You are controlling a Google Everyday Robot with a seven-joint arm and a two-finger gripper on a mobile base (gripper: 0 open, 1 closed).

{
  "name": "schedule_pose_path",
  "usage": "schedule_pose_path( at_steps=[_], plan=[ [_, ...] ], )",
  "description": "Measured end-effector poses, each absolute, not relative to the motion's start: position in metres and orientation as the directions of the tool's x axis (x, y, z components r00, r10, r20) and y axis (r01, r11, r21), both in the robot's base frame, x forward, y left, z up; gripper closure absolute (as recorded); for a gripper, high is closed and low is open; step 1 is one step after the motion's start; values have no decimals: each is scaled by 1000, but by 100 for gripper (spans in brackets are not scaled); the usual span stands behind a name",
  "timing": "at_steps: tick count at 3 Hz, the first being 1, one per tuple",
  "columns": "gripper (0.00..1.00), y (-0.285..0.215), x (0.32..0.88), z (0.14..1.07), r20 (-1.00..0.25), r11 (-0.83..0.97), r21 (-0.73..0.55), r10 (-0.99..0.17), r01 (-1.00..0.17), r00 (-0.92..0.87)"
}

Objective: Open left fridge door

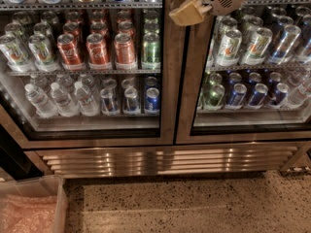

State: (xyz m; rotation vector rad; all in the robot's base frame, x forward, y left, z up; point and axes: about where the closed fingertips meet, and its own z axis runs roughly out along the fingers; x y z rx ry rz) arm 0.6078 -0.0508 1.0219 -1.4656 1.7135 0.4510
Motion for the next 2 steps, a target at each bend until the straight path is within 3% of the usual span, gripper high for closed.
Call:
schedule_pose_path(
  at_steps=[2],
  plan=[
    [100, -51, 607, 1023, -762, 253, -233, -647, -939, 15]
  ],
)
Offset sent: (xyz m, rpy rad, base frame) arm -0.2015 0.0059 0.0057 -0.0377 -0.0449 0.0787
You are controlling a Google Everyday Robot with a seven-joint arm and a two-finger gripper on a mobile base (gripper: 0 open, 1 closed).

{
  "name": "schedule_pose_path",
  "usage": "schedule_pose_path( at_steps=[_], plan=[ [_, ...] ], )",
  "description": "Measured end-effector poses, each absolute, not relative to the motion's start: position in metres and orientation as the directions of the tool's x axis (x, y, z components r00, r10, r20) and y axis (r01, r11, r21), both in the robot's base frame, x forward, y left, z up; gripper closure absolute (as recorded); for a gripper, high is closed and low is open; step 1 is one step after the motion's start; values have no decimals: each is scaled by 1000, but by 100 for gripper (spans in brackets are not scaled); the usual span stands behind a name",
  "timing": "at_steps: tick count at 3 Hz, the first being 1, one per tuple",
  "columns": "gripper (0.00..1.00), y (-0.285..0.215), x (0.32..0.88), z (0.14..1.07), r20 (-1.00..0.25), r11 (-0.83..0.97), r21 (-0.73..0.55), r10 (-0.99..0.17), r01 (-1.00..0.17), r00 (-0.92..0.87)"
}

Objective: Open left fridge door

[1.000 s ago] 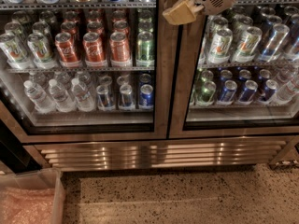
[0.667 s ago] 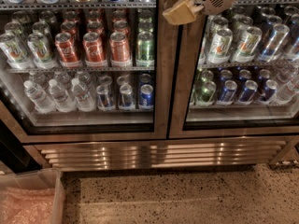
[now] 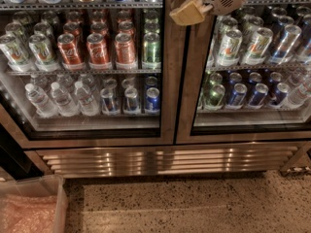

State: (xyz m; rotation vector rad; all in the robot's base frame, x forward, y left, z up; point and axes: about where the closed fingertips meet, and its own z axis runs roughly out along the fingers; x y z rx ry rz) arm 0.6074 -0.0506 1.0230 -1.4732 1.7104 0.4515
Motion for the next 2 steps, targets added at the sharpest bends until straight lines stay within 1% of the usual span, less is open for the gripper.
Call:
schedule_pose_path(
  at_steps=[2],
  plan=[
    [100, -52, 608, 1027, -763, 254, -234, -646, -939, 15]
  ],
)
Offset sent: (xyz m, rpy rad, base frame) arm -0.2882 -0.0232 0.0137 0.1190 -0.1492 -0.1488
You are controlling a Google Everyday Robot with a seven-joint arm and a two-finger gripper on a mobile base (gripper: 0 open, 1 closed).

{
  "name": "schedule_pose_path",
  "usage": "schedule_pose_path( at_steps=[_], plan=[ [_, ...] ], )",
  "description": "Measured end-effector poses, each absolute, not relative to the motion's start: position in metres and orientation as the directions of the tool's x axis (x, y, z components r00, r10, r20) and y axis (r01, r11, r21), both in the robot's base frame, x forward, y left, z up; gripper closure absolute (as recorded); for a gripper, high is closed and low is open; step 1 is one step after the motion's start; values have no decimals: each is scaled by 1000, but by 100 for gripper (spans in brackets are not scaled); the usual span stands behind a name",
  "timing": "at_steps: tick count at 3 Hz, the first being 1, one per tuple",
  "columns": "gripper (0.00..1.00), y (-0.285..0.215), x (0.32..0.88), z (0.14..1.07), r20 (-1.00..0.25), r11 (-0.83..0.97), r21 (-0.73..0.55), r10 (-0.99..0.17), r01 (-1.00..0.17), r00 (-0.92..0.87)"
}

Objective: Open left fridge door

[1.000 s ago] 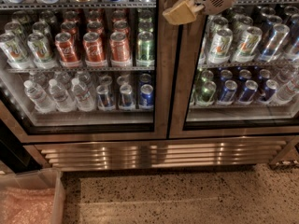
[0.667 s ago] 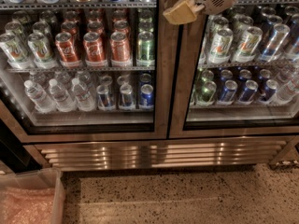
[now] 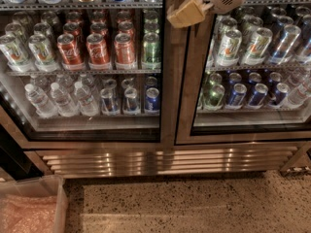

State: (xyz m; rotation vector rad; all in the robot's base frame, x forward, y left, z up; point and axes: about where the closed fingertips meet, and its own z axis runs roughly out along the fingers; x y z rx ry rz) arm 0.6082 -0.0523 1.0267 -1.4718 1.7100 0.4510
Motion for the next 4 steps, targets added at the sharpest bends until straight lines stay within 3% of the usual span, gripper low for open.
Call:
schedule_pose_path(
  at_steps=[2, 4],
  plan=[
    [100, -51, 603, 1027, -766, 247, -231, -642, -941, 19],
    [58, -51, 603, 1027, -766, 247, -231, -642, -941, 19]
  ],
)
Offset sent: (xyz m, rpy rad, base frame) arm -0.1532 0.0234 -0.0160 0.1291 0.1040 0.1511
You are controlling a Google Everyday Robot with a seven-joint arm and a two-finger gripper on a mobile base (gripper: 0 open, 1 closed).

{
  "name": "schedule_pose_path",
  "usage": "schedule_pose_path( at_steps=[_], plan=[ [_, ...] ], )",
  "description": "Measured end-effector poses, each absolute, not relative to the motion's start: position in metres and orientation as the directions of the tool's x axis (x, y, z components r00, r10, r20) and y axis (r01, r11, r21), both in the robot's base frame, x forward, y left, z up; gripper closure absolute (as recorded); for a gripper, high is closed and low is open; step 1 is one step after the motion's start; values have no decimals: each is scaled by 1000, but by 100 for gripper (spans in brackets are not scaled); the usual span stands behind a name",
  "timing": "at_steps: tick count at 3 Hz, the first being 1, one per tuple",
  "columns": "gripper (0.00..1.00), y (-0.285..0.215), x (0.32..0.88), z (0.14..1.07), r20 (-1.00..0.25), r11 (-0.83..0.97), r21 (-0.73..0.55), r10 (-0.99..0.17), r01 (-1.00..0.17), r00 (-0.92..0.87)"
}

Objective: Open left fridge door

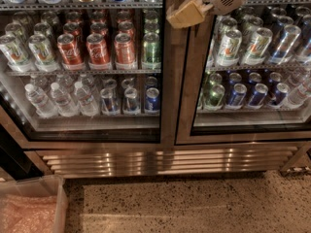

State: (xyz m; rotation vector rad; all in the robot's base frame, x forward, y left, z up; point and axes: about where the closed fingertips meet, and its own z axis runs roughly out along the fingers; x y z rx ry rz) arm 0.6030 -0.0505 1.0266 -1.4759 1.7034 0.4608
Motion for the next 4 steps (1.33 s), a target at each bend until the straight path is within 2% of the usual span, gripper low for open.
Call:
schedule_pose_path(
  at_steps=[1, 2, 4],
  plan=[
    [61, -51, 603, 1027, -766, 247, -231, -642, -941, 19],
    [68, -48, 580, 1020, -768, 259, -221, -640, -940, 4],
    [43, -47, 568, 1025, -772, 264, -221, -636, -939, 3]
  ],
)
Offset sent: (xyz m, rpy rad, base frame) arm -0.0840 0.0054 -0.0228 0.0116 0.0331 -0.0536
